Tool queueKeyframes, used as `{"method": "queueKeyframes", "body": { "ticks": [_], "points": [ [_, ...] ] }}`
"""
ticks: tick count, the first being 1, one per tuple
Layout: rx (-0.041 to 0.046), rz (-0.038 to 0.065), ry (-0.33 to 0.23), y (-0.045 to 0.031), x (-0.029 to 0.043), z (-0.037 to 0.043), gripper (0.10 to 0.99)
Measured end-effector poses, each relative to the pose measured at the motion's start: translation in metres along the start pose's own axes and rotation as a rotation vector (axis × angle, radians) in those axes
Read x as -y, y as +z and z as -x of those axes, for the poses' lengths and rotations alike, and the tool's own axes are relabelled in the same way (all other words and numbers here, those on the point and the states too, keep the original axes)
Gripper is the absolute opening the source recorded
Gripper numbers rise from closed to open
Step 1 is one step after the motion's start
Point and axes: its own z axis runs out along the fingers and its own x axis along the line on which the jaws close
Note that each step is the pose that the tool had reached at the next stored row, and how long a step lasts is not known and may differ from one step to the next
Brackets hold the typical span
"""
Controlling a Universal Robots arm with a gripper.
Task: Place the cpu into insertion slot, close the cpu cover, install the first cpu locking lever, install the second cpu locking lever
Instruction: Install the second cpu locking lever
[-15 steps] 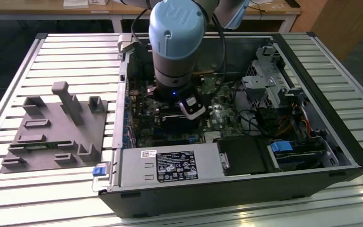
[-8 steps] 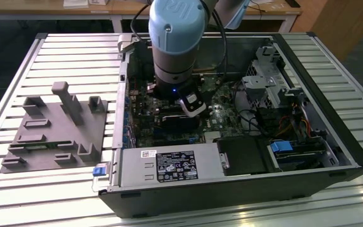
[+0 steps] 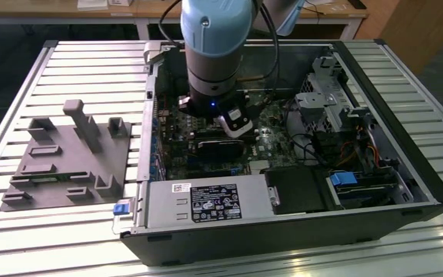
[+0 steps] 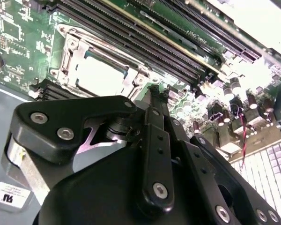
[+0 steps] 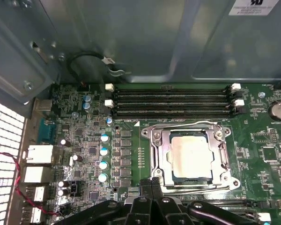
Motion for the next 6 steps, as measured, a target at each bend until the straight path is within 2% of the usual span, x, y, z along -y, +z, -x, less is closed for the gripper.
{"method": "queueKeyframes", "body": {
  "ticks": [6],
  "points": [
    [0.0000,0.003,0.000,-0.0015,-0.0006,0.0001,0.106]
  ]
}}
